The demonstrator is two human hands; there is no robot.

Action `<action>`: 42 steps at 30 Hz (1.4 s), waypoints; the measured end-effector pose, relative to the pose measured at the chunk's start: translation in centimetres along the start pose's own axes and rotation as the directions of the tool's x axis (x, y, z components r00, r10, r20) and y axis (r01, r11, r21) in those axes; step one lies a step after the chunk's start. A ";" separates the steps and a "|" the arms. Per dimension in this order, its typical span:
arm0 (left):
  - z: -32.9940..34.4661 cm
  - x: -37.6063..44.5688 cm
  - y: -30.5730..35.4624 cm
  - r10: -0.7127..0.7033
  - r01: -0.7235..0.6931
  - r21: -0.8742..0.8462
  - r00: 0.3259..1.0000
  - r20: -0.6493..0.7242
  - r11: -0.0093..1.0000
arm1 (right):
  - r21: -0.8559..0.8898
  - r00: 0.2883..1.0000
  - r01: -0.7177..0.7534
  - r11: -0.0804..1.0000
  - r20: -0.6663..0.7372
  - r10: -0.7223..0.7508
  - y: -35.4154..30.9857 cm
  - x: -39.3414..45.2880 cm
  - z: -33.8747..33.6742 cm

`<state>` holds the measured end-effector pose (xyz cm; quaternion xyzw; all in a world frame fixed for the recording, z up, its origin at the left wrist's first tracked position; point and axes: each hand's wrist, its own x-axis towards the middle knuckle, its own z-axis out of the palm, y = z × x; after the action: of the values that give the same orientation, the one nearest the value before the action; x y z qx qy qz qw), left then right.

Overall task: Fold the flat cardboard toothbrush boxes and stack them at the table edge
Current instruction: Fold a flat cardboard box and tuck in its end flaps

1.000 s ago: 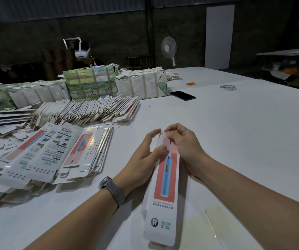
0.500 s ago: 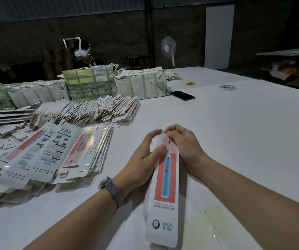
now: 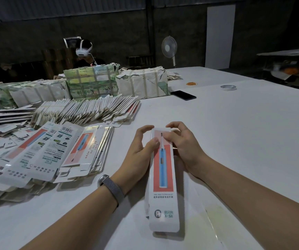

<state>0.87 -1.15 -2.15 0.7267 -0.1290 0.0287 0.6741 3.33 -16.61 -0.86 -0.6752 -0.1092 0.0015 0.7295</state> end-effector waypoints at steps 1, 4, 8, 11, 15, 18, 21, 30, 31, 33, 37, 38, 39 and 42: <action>0.0 0.0 -0.1 0.005 -0.005 -0.014 1.000 -0.004 1.000 | 0.006 1.000 0.000 1.000 0.001 0.000 0.0 0.0 0.0; 0.0 0.2 -0.3 0.011 -0.012 -0.042 1.000 -0.013 0.999 | 0.040 1.000 -0.006 0.999 0.010 0.006 0.0 0.0 -0.1; -0.2 0.3 -0.4 0.001 -0.001 -0.032 1.000 0.004 0.999 | 0.095 1.000 -0.030 0.995 0.010 0.029 -0.2 0.1 -0.5; -0.3 0.3 -0.6 0.004 -0.004 -0.035 1.000 0.009 0.999 | 0.085 0.999 -0.035 0.996 -0.003 0.035 0.0 -0.1 -0.4; -0.1 0.3 -0.6 0.015 -0.015 -0.020 1.000 -0.005 1.000 | 0.066 0.998 -0.040 0.997 -0.038 0.043 0.2 0.0 -0.4; -0.1 0.3 -0.5 0.004 -0.004 0.001 1.000 0.002 1.000 | 0.105 0.998 -0.063 0.993 -0.022 0.065 0.1 0.1 -0.6; -0.2 0.3 -0.5 0.011 -0.011 -0.002 1.000 -0.004 1.000 | 0.092 0.998 -0.049 0.995 -0.034 0.052 0.1 0.0 -0.5; -0.3 0.6 -0.9 0.019 -0.025 -0.039 0.990 -0.141 0.999 | -0.294 0.997 0.052 0.954 -0.034 -0.065 0.1 -0.4 0.5; -0.3 0.7 -0.9 0.025 -0.030 -0.026 0.983 -0.181 0.999 | -0.387 0.997 0.058 0.920 -0.027 -0.074 0.1 -0.5 0.6; -0.3 0.9 -1.0 0.032 -0.035 -0.011 0.969 -0.245 0.999 | -0.562 0.997 0.065 0.825 -0.002 -0.079 -0.2 -0.8 0.7; -0.5 1.0 -1.2 0.058 -0.070 -0.022 0.940 -0.335 0.997 | -0.798 0.983 0.180 0.575 0.119 -0.142 -0.8 -1.9 0.8; -0.5 1.0 -1.3 0.062 -0.075 -0.026 0.938 -0.341 0.997 | -0.832 0.979 0.200 0.518 0.157 -0.127 -1.0 -2.1 0.8; -0.4 0.9 -1.3 0.065 -0.079 -0.027 0.939 -0.339 0.997 | -0.856 0.978 0.211 0.472 0.186 -0.100 -1.2 -2.3 0.8; -0.3 0.9 -1.2 0.103 -0.100 0.025 0.949 -0.298 0.995 | -0.896 0.977 0.212 0.390 0.200 -0.072 -2.2 -2.1 0.5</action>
<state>2.06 -0.93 -3.07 0.7095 -0.0625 0.1736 0.6801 0.89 -16.64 1.00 -0.9498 -0.1962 -0.0772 0.2311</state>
